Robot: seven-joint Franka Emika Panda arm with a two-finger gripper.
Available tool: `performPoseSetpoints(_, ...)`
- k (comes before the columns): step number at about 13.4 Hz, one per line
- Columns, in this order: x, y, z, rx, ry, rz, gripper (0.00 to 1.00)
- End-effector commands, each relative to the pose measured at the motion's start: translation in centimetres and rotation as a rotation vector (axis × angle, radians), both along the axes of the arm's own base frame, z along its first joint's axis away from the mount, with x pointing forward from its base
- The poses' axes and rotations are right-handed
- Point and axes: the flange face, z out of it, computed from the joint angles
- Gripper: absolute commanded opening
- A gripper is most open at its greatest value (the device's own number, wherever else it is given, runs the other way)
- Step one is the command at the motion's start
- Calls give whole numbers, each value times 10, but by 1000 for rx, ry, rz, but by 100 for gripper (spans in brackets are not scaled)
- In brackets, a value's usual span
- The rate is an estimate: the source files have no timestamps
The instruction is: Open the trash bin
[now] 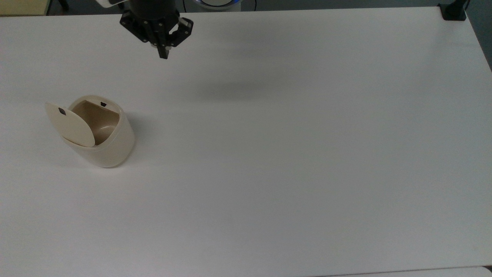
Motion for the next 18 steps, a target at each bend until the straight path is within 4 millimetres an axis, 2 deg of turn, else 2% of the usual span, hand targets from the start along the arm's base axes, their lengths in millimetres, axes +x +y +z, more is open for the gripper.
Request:
performPoseSetpoints(1,-26,36,16,-10,45,87,6)
performPoseSetpoints(2,-30,52,16,-10,67,132,9)
performPoseSetpoints(4,-40,70,15,-10,101,173,14)
performPoseSetpoints(6,-42,71,17,-4,104,162,36)
performPoseSetpoints(7,-43,69,18,-5,104,160,60)
performPoseSetpoints(8,-43,68,19,-10,101,159,76)
performPoseSetpoints(9,-42,62,22,-9,92,150,96)
performPoseSetpoints(10,-43,60,24,-11,89,146,100)
performPoseSetpoints(15,-51,41,38,-12,61,110,100)
performPoseSetpoints(18,-52,43,39,-10,66,111,100)
